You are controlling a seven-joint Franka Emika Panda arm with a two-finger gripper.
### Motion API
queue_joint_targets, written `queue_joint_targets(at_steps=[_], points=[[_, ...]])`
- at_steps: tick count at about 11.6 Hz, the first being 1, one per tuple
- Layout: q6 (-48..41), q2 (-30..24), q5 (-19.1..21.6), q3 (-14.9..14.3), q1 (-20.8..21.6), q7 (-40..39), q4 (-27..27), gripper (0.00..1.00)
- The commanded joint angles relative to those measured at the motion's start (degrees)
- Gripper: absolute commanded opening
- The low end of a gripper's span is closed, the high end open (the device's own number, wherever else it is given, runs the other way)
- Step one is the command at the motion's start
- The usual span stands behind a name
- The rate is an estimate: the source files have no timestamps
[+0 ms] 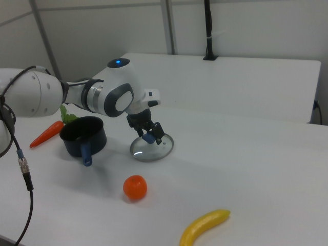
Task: Close lid
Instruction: 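Lower the gripper onto the blue knob of the glass lid, then close the gripper on the blue knob and lift the lid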
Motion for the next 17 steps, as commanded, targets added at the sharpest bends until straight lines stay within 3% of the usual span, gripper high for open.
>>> queue_joint_targets(at_steps=[1, 5, 10, 13, 17], points=[[1.1, 0.7, 0.5, -0.5, 0.9, 1.5, 1.9, 1.00], [1.3, 1.2, 0.4, -0.5, 1.0, 1.7, 2.4, 1.00], [1.5, 2.2, 0.2, -0.5, 1.0, 1.2, 2.5, 0.93], [1.5, 2.1, 0.1, -0.5, 1.0, 1.5, 2.6, 0.70], [1.5, 2.0, 0.1, -0.5, 1.0, 1.7, 2.7, 0.59]])
